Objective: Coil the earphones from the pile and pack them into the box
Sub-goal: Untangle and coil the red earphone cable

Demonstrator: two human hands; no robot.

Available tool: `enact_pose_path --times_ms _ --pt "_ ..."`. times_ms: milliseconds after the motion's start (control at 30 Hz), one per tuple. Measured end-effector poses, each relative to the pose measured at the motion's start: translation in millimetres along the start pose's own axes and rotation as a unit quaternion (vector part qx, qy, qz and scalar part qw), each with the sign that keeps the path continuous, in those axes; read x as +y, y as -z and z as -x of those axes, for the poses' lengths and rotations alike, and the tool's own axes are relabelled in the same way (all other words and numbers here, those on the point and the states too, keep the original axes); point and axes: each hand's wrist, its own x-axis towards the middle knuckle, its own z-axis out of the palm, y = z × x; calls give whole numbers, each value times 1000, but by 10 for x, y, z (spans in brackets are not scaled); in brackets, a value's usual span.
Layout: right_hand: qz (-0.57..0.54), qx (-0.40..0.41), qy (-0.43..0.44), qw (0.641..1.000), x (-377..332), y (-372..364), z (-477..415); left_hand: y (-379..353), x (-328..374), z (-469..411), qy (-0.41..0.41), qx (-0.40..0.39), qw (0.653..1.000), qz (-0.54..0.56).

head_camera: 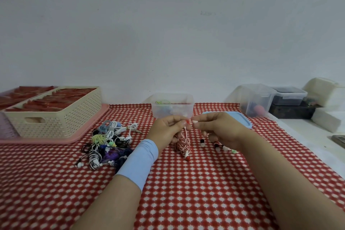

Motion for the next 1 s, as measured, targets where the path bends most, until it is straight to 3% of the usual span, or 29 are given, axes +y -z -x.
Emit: enact_pose_path --times_ms 233,1000 --pt "-10 26 10 1000 -6 -16 13 -10 -7 2 -5 -6 1000 -9" --pt "-12 -64 34 997 -58 -56 94 -25 7 18 -7 -25 999 46"
